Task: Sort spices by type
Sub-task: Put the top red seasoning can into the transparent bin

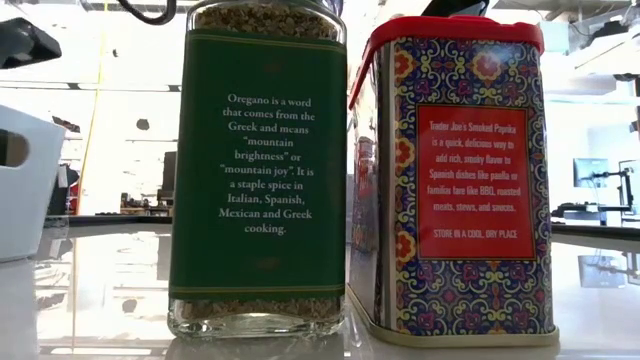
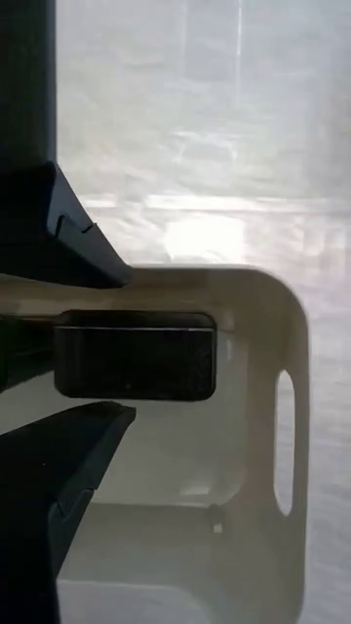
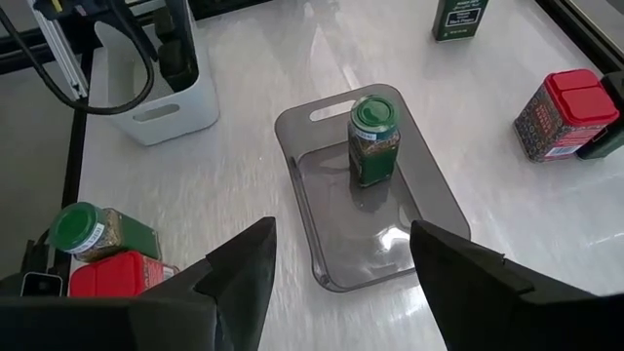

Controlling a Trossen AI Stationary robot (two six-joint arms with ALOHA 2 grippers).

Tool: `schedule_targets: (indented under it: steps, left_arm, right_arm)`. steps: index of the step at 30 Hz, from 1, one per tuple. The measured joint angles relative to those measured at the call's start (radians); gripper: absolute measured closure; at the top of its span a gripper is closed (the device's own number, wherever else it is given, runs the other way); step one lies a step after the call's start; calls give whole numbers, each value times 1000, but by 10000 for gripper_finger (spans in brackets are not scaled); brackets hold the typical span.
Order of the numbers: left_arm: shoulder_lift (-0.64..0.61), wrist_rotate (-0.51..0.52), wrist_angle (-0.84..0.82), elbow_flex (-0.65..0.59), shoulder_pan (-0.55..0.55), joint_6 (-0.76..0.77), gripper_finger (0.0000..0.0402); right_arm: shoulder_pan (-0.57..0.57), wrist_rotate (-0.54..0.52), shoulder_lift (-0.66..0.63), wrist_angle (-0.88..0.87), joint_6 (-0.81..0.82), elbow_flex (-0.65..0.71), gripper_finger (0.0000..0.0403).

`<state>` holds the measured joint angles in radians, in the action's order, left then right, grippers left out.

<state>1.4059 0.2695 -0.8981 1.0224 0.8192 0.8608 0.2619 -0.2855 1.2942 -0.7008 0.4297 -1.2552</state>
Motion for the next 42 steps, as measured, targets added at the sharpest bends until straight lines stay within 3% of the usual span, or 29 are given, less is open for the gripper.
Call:
schedule_targets:
  steps: [16,23,28,34,42]
  left_arm:
    - [0,11,-113,159,0,-1,209]
    - [0,156,-114,247,0,60,209]
    - [0,212,-113,279,-4,-27,209]
    - [0,387,-129,281,-59,46,209]
    - [0,391,-151,281,-224,202,209]
  right_arm:
    - [0,0,1,0,11,0,138]
    - [0,-1,3,-2,72,0,138]
    - [0,-1,3,-36,106,0,138]
    - [2,-2,3,-159,238,0,138]
    - [51,-70,3,-269,317,0,138]
